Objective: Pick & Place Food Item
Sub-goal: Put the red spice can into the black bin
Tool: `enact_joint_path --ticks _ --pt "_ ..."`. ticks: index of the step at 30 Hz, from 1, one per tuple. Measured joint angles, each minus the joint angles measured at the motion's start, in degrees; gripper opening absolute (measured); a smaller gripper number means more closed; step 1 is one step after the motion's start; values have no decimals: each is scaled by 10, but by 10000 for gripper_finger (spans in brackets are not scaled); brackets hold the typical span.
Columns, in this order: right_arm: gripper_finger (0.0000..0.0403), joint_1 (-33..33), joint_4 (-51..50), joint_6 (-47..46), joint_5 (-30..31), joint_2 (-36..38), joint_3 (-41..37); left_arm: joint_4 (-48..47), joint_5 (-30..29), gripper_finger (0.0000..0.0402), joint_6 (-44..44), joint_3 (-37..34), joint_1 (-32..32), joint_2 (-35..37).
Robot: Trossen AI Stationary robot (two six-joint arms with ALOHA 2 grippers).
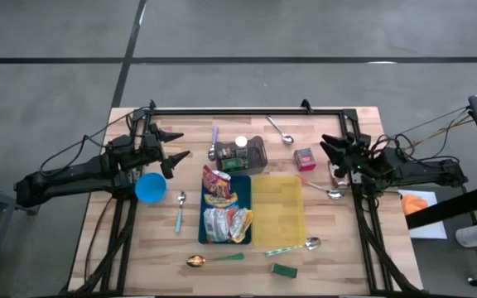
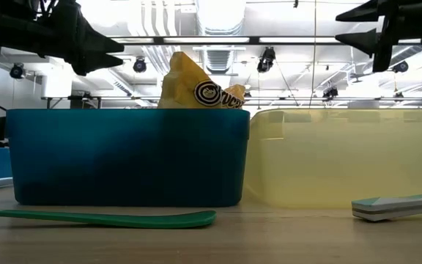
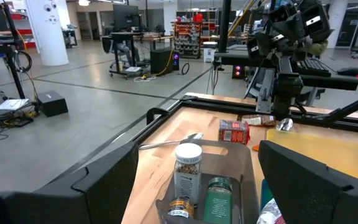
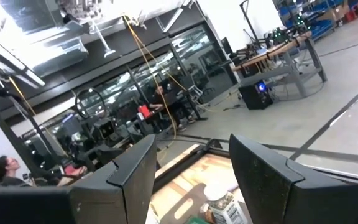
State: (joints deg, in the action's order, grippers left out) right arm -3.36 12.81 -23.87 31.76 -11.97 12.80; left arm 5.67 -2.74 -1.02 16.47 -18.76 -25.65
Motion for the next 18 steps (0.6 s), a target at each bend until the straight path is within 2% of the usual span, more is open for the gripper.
enact_joint_path --ticks 3,8,13,18 --pt "199 0 1 -17 8 -4 0 0 0 336 0 0 0 0" --pt "199 1 0 -55 74 -23 0 0 0 336 0 0 0 0" --pt "199 0 -10 -58 79 -52 24 -1 0 336 0 0 0 0" --pt "199 0 -129 -58 98 -123 103 -8 0 336 1 0 0 0"
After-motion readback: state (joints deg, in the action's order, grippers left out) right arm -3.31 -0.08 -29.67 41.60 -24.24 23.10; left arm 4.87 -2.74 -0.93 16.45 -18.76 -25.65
